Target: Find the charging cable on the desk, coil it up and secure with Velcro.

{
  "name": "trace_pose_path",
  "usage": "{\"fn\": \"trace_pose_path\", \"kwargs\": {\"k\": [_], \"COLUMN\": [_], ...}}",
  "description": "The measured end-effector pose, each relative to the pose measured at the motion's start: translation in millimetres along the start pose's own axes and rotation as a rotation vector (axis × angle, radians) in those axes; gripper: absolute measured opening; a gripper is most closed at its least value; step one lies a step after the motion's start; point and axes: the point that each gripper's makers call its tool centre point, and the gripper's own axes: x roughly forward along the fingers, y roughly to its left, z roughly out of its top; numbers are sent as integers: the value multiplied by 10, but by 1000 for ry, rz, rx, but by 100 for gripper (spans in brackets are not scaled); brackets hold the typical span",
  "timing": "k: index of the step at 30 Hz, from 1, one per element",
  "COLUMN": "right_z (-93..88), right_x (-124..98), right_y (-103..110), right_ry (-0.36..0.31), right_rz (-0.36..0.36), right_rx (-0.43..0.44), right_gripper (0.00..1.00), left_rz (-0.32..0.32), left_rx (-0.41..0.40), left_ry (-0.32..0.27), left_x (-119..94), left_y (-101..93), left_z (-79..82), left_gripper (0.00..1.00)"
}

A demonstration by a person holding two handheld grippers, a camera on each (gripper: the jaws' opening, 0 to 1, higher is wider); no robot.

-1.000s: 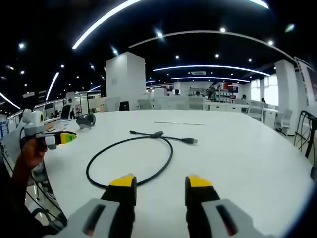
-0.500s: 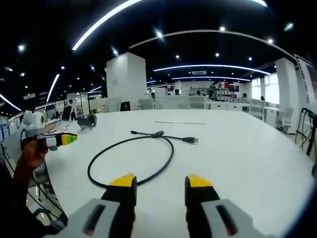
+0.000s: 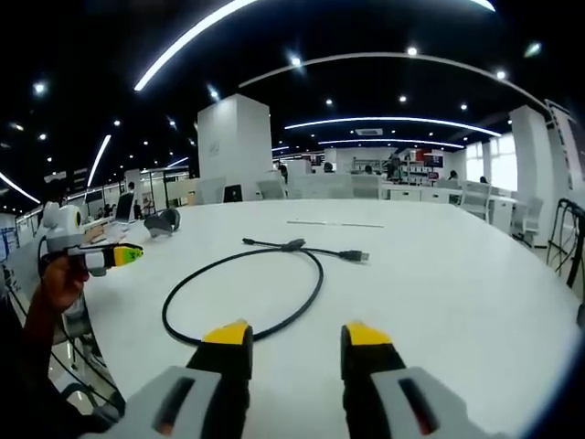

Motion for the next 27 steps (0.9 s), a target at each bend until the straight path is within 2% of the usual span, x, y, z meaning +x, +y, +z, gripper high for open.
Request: {"fn": "trace_pose_path", "kwargs": {"k": [6,15,22,27], "right_z": [6,16,-34,-13], "right_x": [2,0,24,38], "right_y": [0,-1,-13,13], "right_ry": [-5,-13,16,8], "right_rz": [3,11,5,15], "right_rx": [-2,14,16,20], "right_gripper": [37,39,41,41], "left_rz": [-1,0,-3,-8], "left_rx": [5,6,3,8], "left_ry": [4,-1,5,5], "left_x": [9,4,20,30], "left_y": [-3,-3,-4,-27], "left_z": [-6,13,-3,0], "left_gripper": [30,30,30,30]}}
